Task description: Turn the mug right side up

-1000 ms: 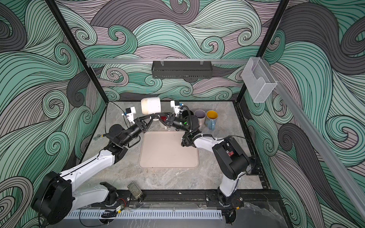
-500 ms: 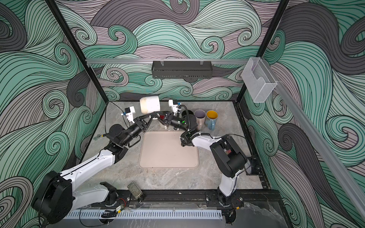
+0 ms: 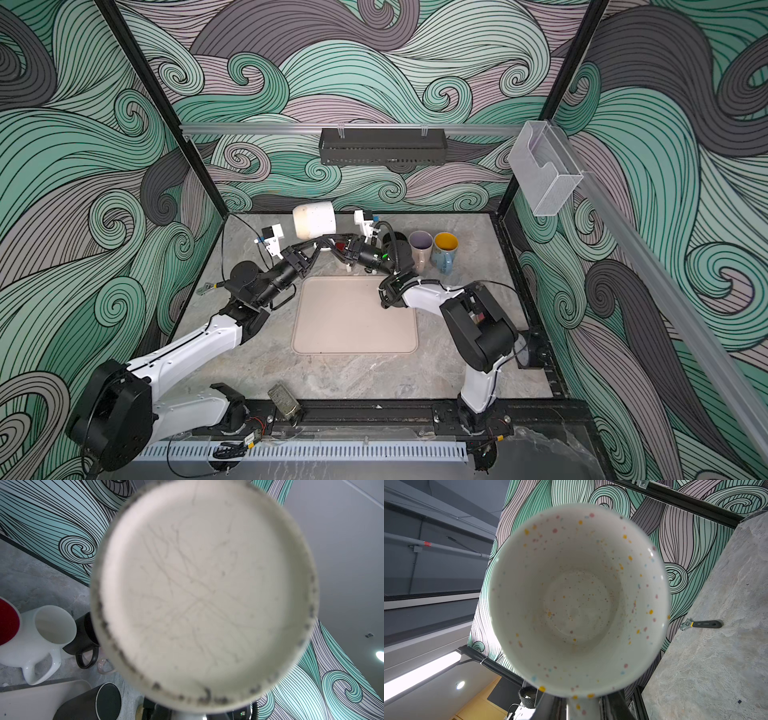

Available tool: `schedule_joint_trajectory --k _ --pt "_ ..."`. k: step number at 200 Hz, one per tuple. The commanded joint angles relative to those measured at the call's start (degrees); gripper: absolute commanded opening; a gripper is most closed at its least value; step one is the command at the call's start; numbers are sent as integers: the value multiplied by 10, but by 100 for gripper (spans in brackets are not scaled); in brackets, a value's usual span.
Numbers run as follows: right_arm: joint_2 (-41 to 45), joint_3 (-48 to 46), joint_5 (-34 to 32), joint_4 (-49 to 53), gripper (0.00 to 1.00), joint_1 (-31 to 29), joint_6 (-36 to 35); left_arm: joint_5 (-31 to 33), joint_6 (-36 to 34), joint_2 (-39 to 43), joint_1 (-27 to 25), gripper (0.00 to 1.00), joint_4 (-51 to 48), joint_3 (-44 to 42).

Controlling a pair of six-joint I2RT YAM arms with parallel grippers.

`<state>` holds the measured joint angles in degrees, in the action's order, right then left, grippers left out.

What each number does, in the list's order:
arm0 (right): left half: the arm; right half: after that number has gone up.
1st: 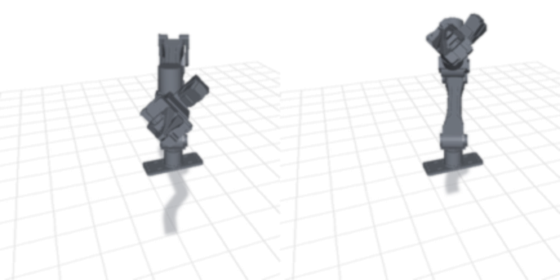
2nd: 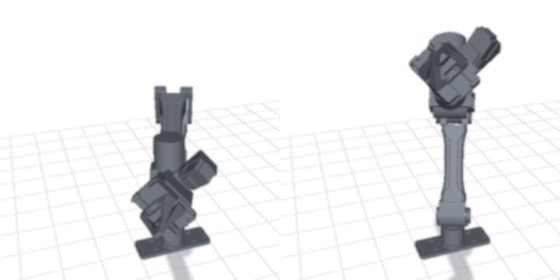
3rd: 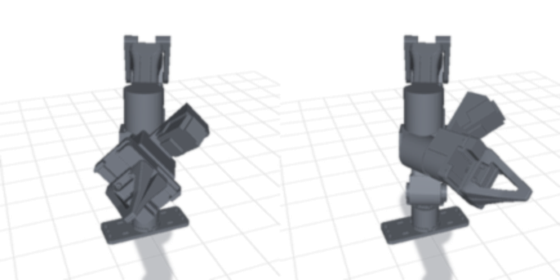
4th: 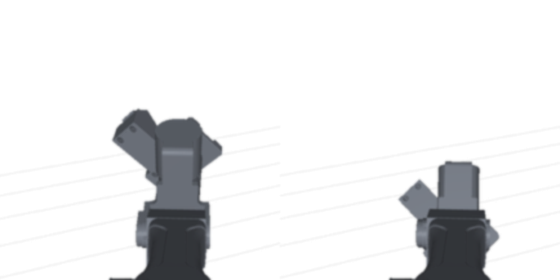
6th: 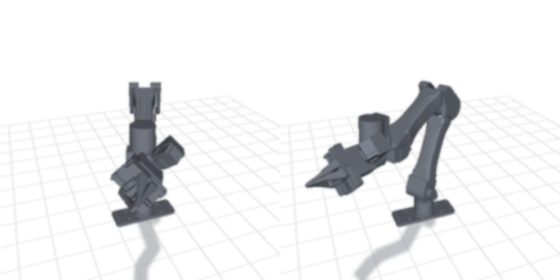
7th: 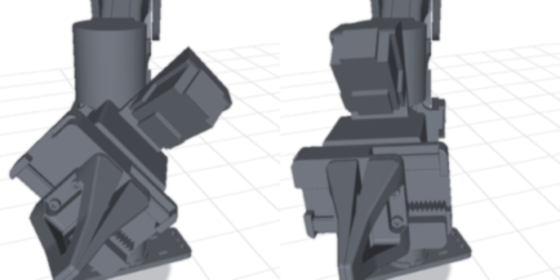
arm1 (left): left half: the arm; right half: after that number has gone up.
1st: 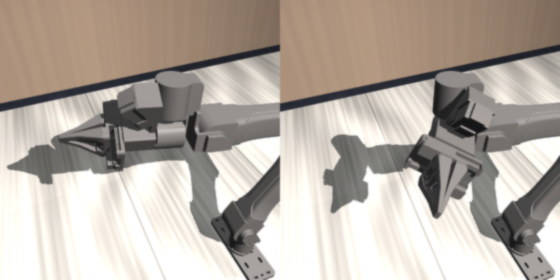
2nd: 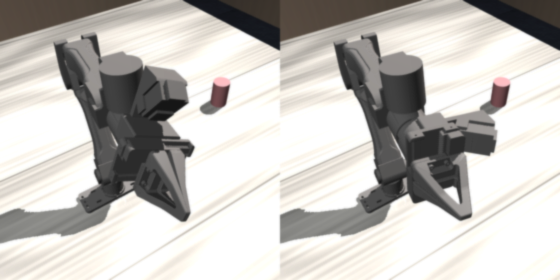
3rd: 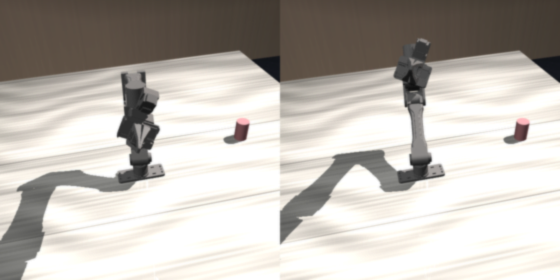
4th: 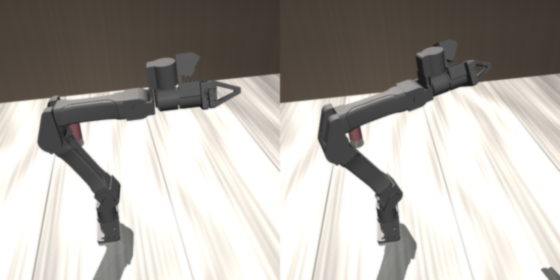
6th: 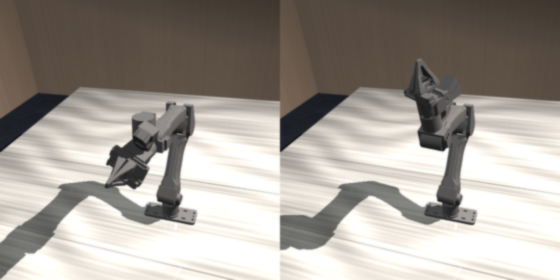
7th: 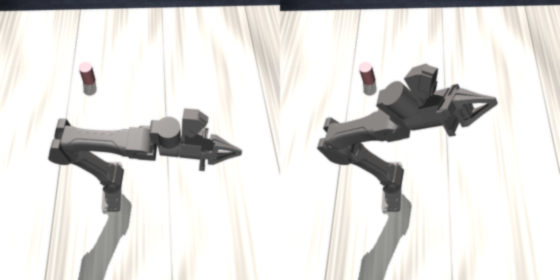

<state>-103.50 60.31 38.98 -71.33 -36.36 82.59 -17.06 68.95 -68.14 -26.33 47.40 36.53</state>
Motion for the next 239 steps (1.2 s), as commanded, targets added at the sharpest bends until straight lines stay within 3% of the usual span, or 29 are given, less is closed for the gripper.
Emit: schedule_joint_trajectory --k 1,51,65,106,165,198,239 --pt "9 16 7 -17 0 -16 10 -18 -50 11 -12 0 -23 18" --pt "25 8 30 3 0 -17 5 5 -64 45 -7 0 -29 -13" --pt "26 5 31 -12 14 -16 13 10 -61 50 -6 0 -28 -19" --pt "33 -6 28 -54 23 -16 27 9 -40 41 0 0 5 -29" --pt "41 -17 28 -92 43 -17 36 9 -28 32 1 0 21 -32" --pt "49 -26 24 -92 42 -17 30 13 -28 36 3 0 19 -34" --pt "56 -32 22 -92 30 -16 26 15 -26 38 6 0 19 -36"
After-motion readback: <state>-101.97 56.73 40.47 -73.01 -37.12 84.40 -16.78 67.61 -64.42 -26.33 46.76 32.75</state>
